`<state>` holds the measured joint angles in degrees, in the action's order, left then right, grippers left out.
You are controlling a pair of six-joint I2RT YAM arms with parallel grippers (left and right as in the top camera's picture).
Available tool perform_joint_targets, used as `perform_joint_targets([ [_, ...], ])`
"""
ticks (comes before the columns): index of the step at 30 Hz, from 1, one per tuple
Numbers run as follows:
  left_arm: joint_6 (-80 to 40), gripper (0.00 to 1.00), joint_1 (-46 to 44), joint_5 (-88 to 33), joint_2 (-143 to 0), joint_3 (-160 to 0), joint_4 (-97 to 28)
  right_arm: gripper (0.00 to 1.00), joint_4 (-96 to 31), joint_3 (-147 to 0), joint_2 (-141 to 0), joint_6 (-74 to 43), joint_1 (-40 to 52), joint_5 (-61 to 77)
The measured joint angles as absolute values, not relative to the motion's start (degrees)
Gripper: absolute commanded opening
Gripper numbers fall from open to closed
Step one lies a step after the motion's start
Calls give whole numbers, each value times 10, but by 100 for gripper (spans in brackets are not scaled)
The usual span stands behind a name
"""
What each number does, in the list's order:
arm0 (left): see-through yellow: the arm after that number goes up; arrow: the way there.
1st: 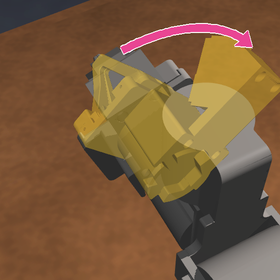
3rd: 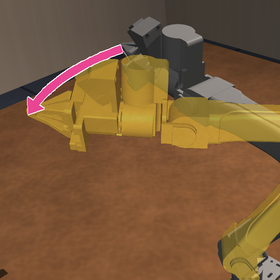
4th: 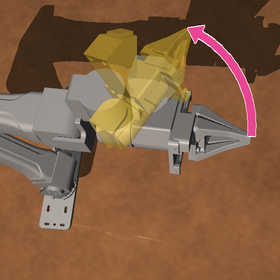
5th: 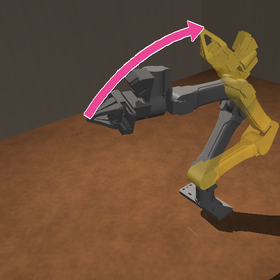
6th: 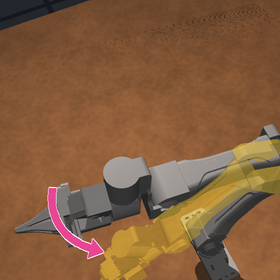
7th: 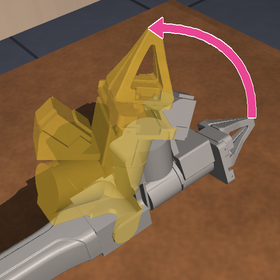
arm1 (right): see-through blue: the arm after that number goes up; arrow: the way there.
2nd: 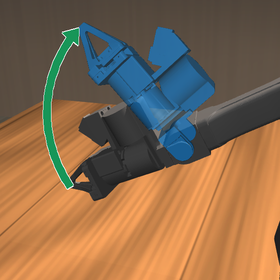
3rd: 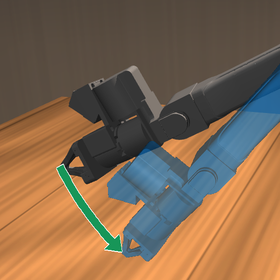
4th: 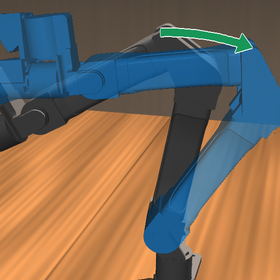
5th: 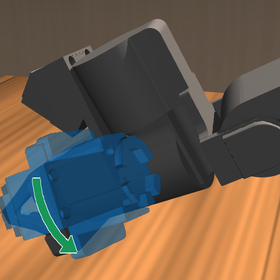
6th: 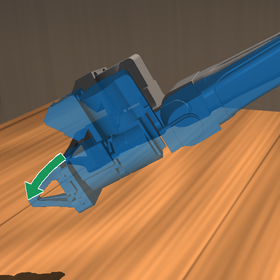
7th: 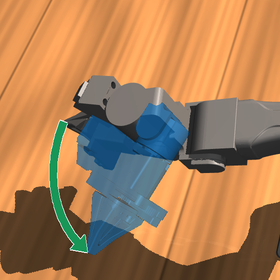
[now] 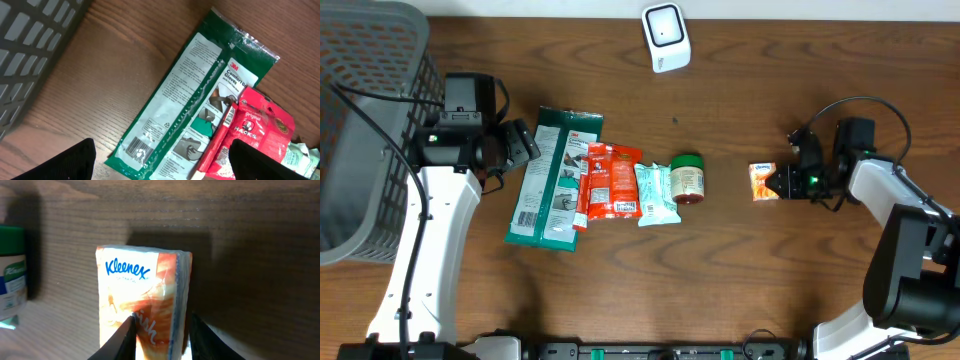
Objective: Scan the item barcode
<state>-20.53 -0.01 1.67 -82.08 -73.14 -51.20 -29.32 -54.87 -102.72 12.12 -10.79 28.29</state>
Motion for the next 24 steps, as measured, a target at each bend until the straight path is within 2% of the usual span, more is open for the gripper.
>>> perform_joint_targets([
  [3,-205,86,0,17,-821,-731,-512,13,-269,-535,-1027,126,-108,292],
  [8,-205,85,0,17,-821,-731,-512,1,-275,-542,-1027,112,-108,303],
  [16,-205,85,0,17,-821,-731,-512,1,-392,-649,-994,89,-89,278],
  [19,-205,85,0,17,-821,-731,-512,1,-431,-712,-959,72,-52,230],
  [24,-205,85,0,17,-821,-731,-512,1,-503,-824,-944,30,62,78],
])
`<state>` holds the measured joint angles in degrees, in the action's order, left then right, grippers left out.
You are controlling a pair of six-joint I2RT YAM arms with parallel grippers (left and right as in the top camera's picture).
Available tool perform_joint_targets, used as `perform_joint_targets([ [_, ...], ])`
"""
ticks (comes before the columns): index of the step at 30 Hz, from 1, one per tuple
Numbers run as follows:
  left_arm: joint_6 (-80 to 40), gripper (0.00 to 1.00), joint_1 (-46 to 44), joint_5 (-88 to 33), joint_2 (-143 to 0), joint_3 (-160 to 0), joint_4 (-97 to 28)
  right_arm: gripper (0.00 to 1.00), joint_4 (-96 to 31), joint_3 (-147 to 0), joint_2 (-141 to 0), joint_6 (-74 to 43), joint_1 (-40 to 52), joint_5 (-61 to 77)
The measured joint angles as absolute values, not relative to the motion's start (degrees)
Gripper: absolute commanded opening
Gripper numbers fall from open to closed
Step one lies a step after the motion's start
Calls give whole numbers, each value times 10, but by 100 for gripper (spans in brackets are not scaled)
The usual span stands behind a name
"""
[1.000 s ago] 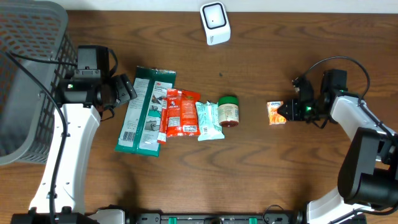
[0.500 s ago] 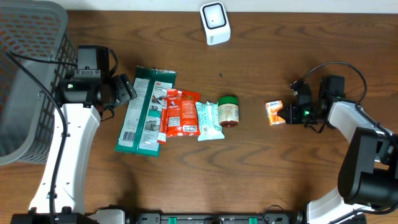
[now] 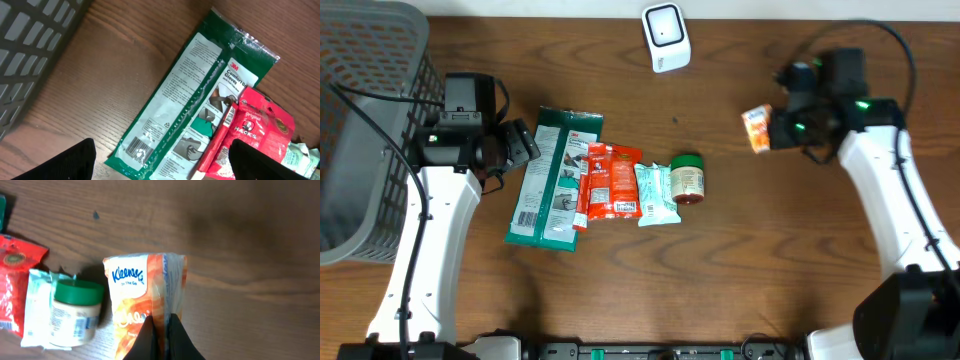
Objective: Scan the item barcode
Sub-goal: 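Hold the tissue pack's barcode over the white scanner with the right gripper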
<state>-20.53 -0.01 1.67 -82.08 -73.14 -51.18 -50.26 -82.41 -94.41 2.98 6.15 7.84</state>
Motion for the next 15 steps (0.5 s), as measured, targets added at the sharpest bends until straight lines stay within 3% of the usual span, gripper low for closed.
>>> perform_joint_targets([
  [6,-205,85,0,17,-821,-731,-512,1,-562,-951,-951,-13,183,-89],
  [15,-205,85,0,17,-821,-731,-511,1,-684,-1284,-1068,-23,246,-279],
])
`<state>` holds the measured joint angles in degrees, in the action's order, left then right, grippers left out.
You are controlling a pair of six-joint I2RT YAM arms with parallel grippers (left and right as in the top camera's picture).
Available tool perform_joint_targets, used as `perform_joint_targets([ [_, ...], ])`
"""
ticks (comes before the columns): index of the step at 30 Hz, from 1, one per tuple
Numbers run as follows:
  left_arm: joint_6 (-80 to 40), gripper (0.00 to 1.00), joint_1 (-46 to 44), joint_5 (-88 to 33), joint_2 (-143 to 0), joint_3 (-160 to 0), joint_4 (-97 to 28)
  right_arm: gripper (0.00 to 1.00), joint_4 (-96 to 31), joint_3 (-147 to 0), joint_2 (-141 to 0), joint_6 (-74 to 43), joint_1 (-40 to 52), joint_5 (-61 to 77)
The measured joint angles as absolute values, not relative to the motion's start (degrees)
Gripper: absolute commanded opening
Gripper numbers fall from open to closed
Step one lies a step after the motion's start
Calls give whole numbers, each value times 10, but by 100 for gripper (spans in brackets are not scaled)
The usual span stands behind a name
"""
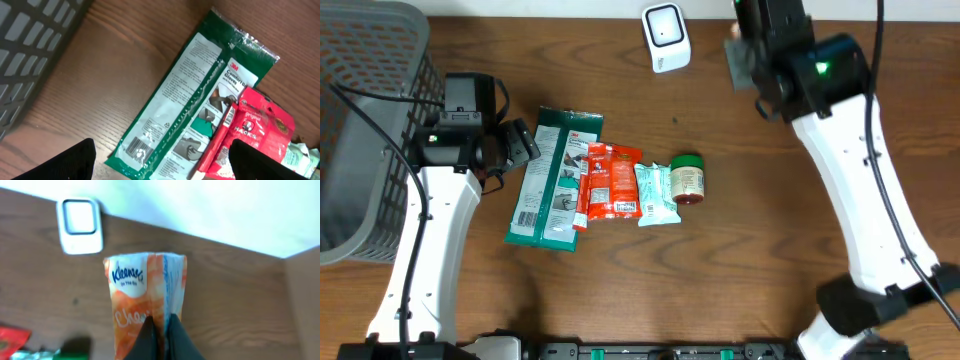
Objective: Scan the item barcode
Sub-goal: 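Hold the tissue pack's barcode over the white scanner with the right gripper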
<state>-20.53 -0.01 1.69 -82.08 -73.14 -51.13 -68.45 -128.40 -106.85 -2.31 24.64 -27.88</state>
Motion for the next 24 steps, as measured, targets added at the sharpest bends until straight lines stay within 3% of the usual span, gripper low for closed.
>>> perform_joint_targets([
  [4,-205,85,0,17,-821,-731,-512,1,-642,-1347,-1140,-10,255,-326],
  [24,-205,85,0,17,-821,-731,-511,1,-255,-1350,-1417,207,299,-409],
])
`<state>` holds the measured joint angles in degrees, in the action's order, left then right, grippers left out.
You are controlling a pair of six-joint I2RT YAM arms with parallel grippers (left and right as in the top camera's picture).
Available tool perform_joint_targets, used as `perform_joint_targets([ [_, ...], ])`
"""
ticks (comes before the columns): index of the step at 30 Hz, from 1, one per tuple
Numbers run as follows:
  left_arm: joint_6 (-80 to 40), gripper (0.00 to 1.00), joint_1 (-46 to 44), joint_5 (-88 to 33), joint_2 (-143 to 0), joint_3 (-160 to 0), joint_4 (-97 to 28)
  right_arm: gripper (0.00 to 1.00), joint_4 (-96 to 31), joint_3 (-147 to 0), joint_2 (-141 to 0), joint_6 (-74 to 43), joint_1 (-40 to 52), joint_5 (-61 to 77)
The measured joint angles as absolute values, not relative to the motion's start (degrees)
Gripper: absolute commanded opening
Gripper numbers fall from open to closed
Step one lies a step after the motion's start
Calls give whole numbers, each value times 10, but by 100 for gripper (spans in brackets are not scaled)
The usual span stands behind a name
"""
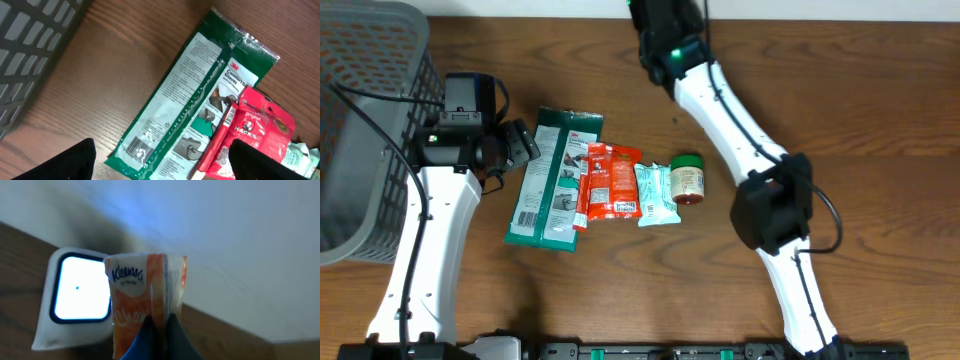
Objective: Scan the item barcode
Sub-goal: 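Hold the tissue pack's barcode over the white scanner with the right gripper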
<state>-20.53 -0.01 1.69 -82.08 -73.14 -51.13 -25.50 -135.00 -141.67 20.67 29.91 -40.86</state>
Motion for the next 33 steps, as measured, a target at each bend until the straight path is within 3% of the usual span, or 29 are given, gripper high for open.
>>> perform_joint_targets([
  [14,-205,85,0,17,-821,-731,-512,1,-131,-1350,-1530,380,304,-449],
  [33,-205,85,0,17,-821,-731,-512,1,-130,-1350,-1530,400,303,-451],
])
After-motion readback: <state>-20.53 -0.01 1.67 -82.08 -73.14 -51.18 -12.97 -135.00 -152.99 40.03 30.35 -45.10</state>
